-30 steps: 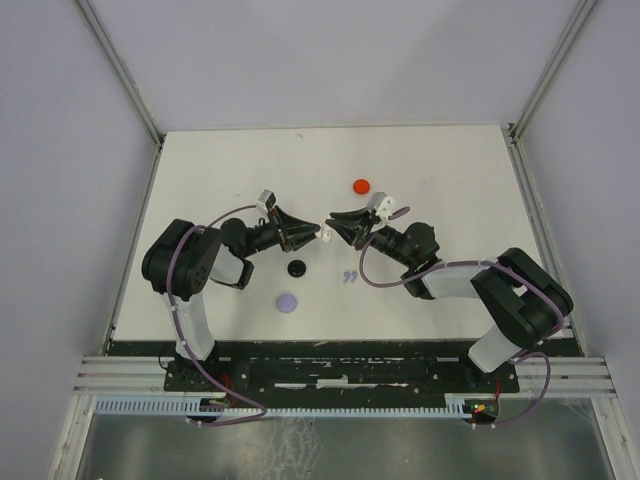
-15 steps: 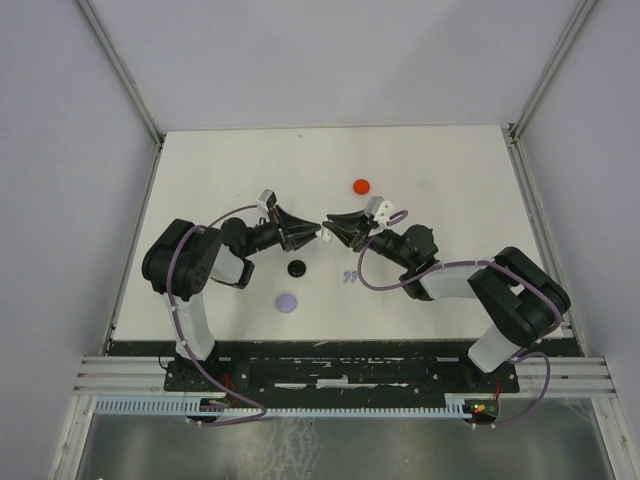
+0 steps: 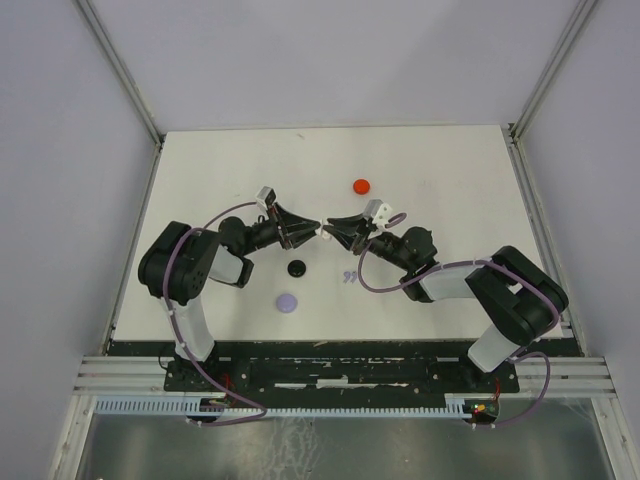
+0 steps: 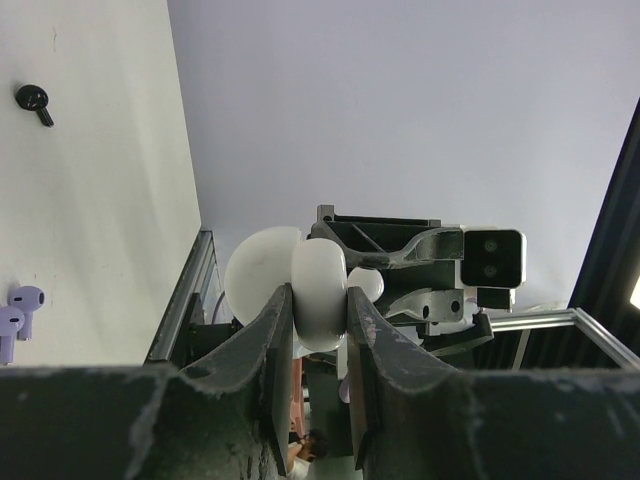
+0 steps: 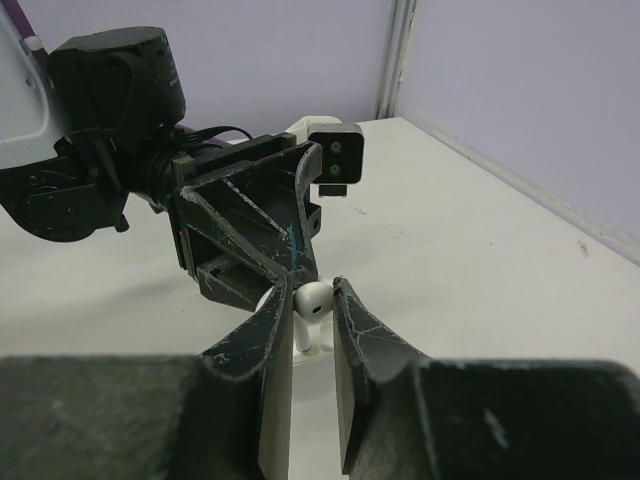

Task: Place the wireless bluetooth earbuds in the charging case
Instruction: Place the earbud in the charging case.

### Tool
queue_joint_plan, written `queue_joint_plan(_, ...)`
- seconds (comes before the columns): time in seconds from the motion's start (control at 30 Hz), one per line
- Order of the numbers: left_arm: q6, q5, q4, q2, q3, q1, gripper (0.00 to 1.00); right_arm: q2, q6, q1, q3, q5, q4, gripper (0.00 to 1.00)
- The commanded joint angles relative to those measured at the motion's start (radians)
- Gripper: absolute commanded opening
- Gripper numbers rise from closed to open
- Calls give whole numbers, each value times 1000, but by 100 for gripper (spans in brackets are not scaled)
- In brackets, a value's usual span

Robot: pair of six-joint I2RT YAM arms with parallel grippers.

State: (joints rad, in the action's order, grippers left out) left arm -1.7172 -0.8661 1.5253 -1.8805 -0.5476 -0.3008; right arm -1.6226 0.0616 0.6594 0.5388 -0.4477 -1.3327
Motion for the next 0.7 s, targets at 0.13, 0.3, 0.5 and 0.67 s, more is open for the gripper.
queue_joint_plan(0.13, -44, -3, 203, 52, -23, -6, 3, -8, -7, 3, -12, -4, -72, 2)
queue_joint_plan(0.3, -47, -2, 204, 60, -25, -6, 3, -7, -9, 4, -23, 8, -83, 2)
queue_joint_plan(0.5, -51, 2, 202, 67, -28, -6, 3, -6, -6, 4, -36, 20, -96, 2)
queue_joint_plan(0.67, -51, 7, 203, 62, -35, -6, 3, 1, 15, 4, -40, 21, -103, 21)
